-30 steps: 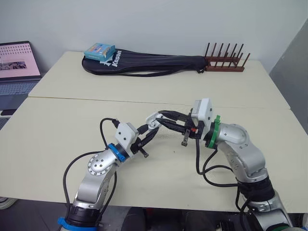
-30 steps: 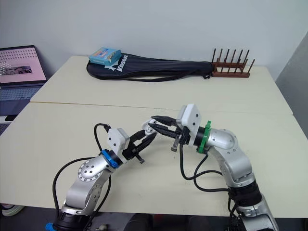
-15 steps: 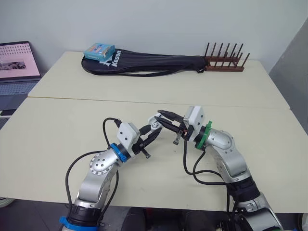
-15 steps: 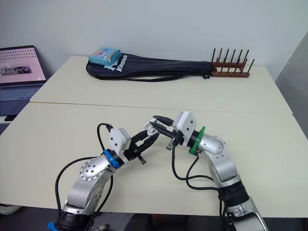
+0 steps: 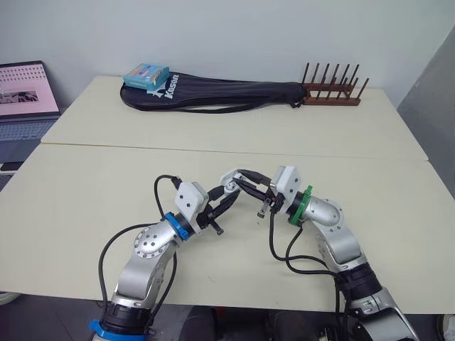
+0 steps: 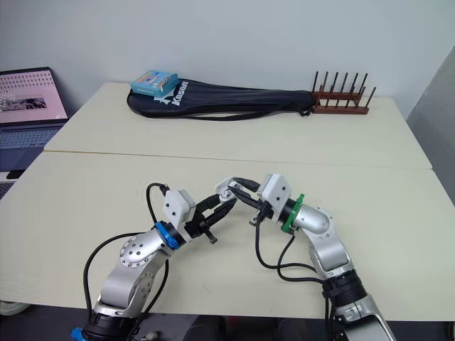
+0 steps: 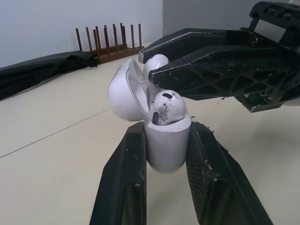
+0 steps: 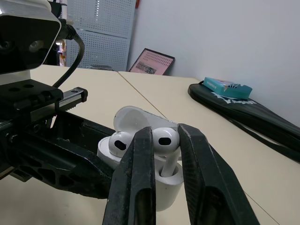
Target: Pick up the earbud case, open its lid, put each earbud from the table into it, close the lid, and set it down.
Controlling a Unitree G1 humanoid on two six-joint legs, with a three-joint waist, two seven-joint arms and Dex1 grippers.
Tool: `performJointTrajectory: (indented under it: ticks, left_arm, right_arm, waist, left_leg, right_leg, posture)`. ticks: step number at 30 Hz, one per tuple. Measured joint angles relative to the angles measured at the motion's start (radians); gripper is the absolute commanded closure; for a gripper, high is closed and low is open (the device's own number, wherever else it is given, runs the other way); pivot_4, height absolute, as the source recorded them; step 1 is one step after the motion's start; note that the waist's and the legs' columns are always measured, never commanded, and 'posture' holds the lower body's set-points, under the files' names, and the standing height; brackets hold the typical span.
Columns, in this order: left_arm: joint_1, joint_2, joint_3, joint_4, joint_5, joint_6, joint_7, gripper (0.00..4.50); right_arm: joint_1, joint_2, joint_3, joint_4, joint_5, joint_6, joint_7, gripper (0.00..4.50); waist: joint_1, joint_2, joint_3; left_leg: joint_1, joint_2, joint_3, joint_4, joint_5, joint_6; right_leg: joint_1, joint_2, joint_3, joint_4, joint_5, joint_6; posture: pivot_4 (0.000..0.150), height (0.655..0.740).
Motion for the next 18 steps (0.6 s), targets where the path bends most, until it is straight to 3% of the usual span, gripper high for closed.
performJointTrajectory:
  ticks: [3,9,15,18]
  left_arm:
    - [0.001,0.000,0.000,0.000,0.000,0.002,-0.003,3.73]
    - [0.002,0.001,0.002,-0.001,0.000,0.002,-0.009,3.73]
    - [0.000,0.000,0.001,-0.005,0.000,0.000,-0.012,3.73]
    - [-0.002,0.004,0.002,-0.005,-0.005,0.001,-0.022,3.73]
  right_arm:
    - [0.006,-0.006,0.005,0.000,-0.009,-0.016,0.003,4.13]
    - [0.022,-0.005,-0.009,-0.005,0.012,0.012,-0.003,2.03]
    - [0.046,-0.065,-0.036,-0.122,0.063,0.109,0.011,2.02]
    - [0.069,-0.157,-0.105,-0.204,0.113,0.170,0.025,2.02]
  waist:
    - [0.000,0.000,0.000]
    - [0.000,0.000,0.000]
    - [0.001,0.000,0.000]
    - [0.004,0.000,0.000]
  left_leg:
    - [0.000,0.000,0.000,0.000,0.000,0.000]
    - [0.000,0.000,0.000,0.000,0.000,0.000]
    - [0.000,0.000,0.000,0.000,0.000,0.000]
    - [0.000,-0.001,0.000,0.000,0.000,0.000]
  right_leg:
    - [0.000,0.000,0.000,0.000,0.000,0.000]
    - [0.000,0.000,0.000,0.000,0.000,0.000]
    - [0.000,0.000,0.000,0.000,0.000,0.000]
    - [0.001,-0.001,0.000,-0.001,0.000,0.000]
  posture:
    - [0.150,0.7026]
    - [0.150,0.7026]
    - [0.150,0.7026]
    - [0.150,0.7026]
